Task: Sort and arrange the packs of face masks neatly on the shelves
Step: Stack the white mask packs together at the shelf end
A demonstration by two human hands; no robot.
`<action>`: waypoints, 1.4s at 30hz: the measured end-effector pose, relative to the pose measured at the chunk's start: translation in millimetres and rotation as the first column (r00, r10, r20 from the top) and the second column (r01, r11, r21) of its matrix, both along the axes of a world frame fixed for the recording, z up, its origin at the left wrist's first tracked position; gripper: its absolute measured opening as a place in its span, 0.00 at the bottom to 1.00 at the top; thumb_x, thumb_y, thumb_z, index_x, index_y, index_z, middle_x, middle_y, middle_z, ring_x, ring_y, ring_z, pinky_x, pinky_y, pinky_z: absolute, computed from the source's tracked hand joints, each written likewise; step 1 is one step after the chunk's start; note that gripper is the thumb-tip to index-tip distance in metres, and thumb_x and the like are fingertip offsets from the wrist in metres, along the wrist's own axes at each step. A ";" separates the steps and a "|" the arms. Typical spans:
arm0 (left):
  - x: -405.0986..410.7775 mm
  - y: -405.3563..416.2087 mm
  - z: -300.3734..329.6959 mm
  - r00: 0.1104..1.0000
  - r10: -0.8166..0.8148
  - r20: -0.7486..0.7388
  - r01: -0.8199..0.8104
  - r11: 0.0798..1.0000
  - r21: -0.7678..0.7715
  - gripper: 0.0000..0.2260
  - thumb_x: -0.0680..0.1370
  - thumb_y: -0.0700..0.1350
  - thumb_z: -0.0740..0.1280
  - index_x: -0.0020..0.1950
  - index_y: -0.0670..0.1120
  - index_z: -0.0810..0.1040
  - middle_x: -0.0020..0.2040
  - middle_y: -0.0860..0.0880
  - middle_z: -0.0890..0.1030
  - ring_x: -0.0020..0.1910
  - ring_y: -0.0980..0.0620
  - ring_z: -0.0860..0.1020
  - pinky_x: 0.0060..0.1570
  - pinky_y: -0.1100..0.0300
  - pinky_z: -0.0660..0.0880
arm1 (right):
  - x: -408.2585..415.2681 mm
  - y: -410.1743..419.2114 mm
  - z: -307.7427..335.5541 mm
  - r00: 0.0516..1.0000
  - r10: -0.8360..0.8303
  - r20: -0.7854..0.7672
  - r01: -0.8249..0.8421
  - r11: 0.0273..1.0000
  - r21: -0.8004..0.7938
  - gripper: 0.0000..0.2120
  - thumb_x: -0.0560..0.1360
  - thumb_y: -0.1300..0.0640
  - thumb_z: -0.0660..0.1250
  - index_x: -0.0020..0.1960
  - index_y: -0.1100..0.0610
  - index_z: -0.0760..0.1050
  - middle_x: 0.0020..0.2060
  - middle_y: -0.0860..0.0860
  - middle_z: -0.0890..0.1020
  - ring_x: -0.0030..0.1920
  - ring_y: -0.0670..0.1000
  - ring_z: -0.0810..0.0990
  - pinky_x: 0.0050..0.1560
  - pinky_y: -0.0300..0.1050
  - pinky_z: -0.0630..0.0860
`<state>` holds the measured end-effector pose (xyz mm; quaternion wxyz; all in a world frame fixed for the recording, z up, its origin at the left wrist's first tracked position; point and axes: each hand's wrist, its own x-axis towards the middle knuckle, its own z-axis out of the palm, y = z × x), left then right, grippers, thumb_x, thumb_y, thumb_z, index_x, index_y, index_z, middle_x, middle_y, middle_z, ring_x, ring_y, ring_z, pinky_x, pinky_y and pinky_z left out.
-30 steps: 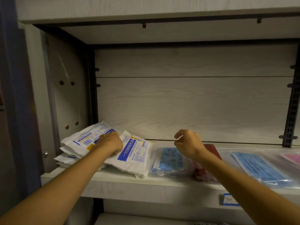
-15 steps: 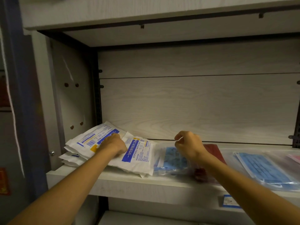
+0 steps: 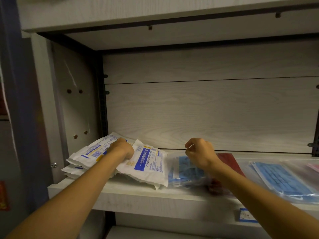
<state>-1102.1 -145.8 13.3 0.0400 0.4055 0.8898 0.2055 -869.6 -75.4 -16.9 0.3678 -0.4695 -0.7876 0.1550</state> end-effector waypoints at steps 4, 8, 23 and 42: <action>-0.2 4.2 1.8 1.000 -0.005 0.029 0.003 0.998 0.056 0.21 0.77 0.40 0.66 0.69 0.41 0.65 0.61 0.42 0.74 0.55 0.46 0.74 0.47 0.57 0.70 | -2.8 0.4 1.1 1.000 0.005 -0.009 -0.005 1.000 -0.007 0.11 0.76 0.62 0.63 0.57 0.58 0.77 0.47 0.55 0.82 0.44 0.54 0.81 0.47 0.53 0.81; -1.5 3.8 7.0 0.998 -0.030 0.056 0.024 0.994 0.107 0.17 0.76 0.40 0.66 0.64 0.41 0.71 0.53 0.42 0.77 0.47 0.47 0.77 0.41 0.59 0.71 | -5.4 1.5 1.3 1.000 -0.001 -0.008 0.001 1.000 -0.011 0.11 0.76 0.62 0.63 0.57 0.58 0.77 0.47 0.55 0.83 0.43 0.54 0.82 0.47 0.53 0.81; 0.0 -10.5 25.8 0.959 -0.196 0.207 0.029 0.788 0.615 0.06 0.75 0.35 0.67 0.43 0.43 0.82 0.50 0.44 0.82 0.52 0.44 0.79 0.48 0.57 0.75 | -13.9 3.2 5.6 0.998 0.039 0.049 -0.040 0.999 0.020 0.12 0.75 0.61 0.64 0.58 0.58 0.77 0.49 0.55 0.83 0.47 0.53 0.81 0.50 0.49 0.79; -116.2 -33.9 27.9 0.916 -0.200 0.349 -0.121 0.690 0.713 0.14 0.74 0.32 0.66 0.32 0.47 0.77 0.44 0.44 0.79 0.49 0.40 0.79 0.42 0.57 0.73 | -95.6 -27.5 9.0 0.999 0.028 0.020 -0.027 0.999 -0.028 0.12 0.76 0.61 0.64 0.59 0.59 0.77 0.47 0.55 0.83 0.43 0.51 0.81 0.44 0.40 0.76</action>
